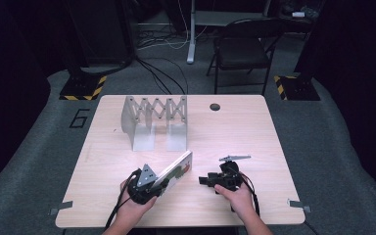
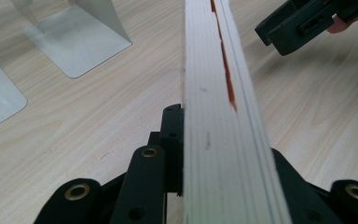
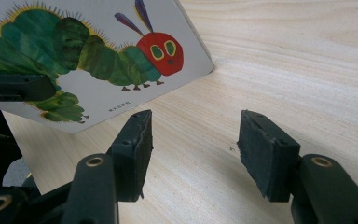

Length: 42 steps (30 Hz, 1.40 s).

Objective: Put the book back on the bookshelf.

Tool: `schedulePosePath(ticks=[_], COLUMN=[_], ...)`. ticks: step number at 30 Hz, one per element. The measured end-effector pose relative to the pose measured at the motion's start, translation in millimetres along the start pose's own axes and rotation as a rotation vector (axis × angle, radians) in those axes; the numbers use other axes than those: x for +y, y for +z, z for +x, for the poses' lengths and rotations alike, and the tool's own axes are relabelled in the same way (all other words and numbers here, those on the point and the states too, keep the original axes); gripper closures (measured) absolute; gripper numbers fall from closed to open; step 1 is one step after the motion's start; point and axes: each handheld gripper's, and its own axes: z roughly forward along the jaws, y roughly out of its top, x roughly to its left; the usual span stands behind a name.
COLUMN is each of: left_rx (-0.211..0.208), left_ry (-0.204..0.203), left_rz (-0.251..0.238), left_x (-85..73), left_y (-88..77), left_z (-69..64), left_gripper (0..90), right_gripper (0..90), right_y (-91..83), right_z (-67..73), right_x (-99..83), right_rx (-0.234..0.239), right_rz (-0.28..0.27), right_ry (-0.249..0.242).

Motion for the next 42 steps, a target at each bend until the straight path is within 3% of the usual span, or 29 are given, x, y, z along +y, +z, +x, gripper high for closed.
schedulePosePath(ticks=[10, 20, 42], left_rx=[-0.008, -0.014, 0.038], left_ry=[0.007, -0.012, -0.048], left_rz=[0.007, 0.001, -0.044], left_x=[5.2, 9.2, 22.3], left_y=[-3.2, -10.5, -35.5], left_z=[-1.1, 1.1, 12.5], left_gripper=[75.9, 75.9, 75.9], right_gripper=[44.4, 44.4, 44.4], right_y=[-1.0, -3.7, -3.1], right_z=[-0.7, -4.0, -4.6], right_x=[0.2, -0.2, -1.3], right_rx=[0.000, -0.003, -0.003], right_rz=[-0.004, -0.009, -0.003], right_ry=[0.001, 0.006, 0.004])
